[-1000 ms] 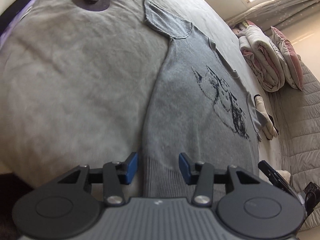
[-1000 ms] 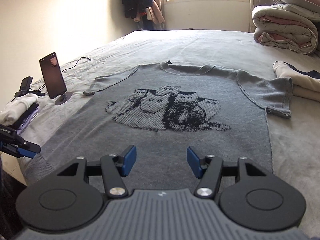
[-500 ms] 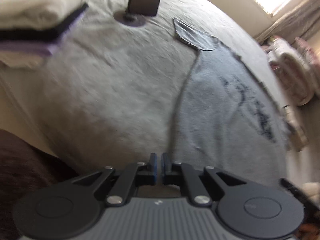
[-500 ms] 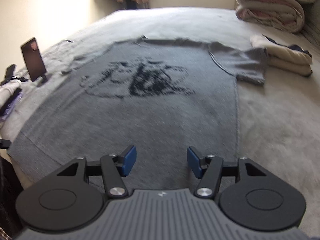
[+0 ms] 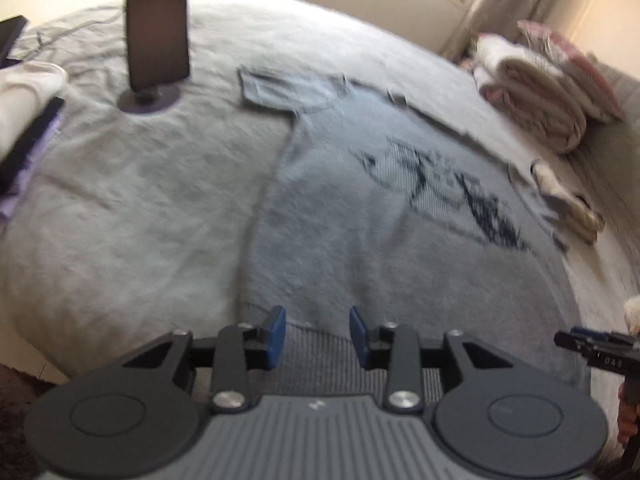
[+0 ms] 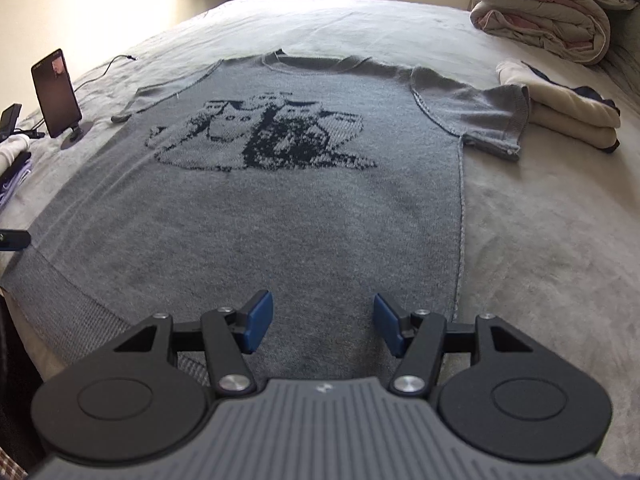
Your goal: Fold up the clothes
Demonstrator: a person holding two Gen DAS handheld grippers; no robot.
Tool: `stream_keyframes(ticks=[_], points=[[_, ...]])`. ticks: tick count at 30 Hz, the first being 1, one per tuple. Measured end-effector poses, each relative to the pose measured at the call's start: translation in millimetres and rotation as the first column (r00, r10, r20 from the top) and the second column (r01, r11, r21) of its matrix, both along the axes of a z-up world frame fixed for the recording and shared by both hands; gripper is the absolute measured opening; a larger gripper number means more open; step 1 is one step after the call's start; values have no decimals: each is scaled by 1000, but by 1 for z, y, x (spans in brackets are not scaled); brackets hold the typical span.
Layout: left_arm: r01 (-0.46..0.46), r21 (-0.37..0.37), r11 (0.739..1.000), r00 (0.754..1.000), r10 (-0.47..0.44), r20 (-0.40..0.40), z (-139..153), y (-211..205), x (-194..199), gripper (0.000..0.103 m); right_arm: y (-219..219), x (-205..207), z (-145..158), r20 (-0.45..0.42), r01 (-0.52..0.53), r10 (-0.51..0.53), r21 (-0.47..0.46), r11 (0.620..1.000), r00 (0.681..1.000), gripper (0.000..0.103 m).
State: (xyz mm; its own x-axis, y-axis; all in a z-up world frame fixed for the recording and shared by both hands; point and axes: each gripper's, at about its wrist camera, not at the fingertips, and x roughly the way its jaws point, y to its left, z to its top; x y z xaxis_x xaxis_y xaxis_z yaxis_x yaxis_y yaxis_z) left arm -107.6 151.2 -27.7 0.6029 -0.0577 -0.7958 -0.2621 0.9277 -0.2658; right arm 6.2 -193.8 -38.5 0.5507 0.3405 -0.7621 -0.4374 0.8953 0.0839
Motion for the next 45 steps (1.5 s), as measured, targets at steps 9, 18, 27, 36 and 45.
stream_keyframes(ticks=[9,18,27,36,45], points=[[84,58,995,995,-80,-58,11,-16,12,43,-10,2,3,-14,43,-42,37,998,999,65],[162,72,984,985,-166,43,21,-39,92,43,5,34,20,53,129,-135,108,986,989,65],[222,99,970,973,-227,48,11,-37,194,45,39,114,30,105,93,-96,37,995,990,65],[237,264,935,963,-263,67,-6,-4,319,49,51,232,33,153,23,-28,31,999,988,65],[243,315,917,943,-299,144,-14,5,412,53,55,326,15,173,37,-48,64,997,984,63]])
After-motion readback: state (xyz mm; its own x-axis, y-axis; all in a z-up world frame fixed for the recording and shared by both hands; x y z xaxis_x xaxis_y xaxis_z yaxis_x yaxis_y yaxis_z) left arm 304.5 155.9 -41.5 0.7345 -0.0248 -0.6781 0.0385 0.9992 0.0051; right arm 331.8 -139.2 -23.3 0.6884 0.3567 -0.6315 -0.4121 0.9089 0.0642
